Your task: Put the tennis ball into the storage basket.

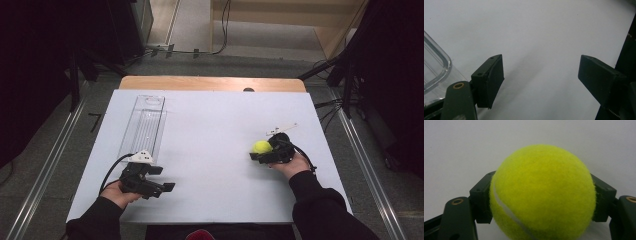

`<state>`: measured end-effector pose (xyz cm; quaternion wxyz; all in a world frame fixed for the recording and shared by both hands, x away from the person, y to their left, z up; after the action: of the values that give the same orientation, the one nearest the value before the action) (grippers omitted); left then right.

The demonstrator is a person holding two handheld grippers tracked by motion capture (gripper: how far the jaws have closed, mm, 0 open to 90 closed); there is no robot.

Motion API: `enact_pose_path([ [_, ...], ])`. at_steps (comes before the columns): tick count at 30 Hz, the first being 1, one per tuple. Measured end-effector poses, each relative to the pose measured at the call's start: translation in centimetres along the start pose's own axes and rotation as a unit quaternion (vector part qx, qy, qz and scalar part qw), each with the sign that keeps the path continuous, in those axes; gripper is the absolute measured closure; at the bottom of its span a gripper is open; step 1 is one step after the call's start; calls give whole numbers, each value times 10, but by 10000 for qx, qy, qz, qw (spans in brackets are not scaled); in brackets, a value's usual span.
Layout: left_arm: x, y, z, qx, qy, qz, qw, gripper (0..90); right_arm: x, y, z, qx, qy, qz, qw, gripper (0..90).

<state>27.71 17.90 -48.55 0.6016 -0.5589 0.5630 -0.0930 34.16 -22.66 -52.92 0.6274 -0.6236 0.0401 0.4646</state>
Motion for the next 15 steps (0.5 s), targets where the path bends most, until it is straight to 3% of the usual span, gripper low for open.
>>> enact_pose_path([
  [15,0,0,0,11,4,7,10000,211,-2,-2,-1,36,-32,-18,10000,226],
])
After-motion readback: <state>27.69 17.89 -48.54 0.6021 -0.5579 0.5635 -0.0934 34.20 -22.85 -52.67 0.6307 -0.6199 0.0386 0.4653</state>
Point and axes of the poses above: each handheld gripper's, and its own axes: x roughly forward along the jaws, y roughly out of its underside, z roughly to its left, the point moved 3 cm from there along x, roughly forward along the jaws, and after that the axes turned 14 degrees about -z, right-handed, at the moved point
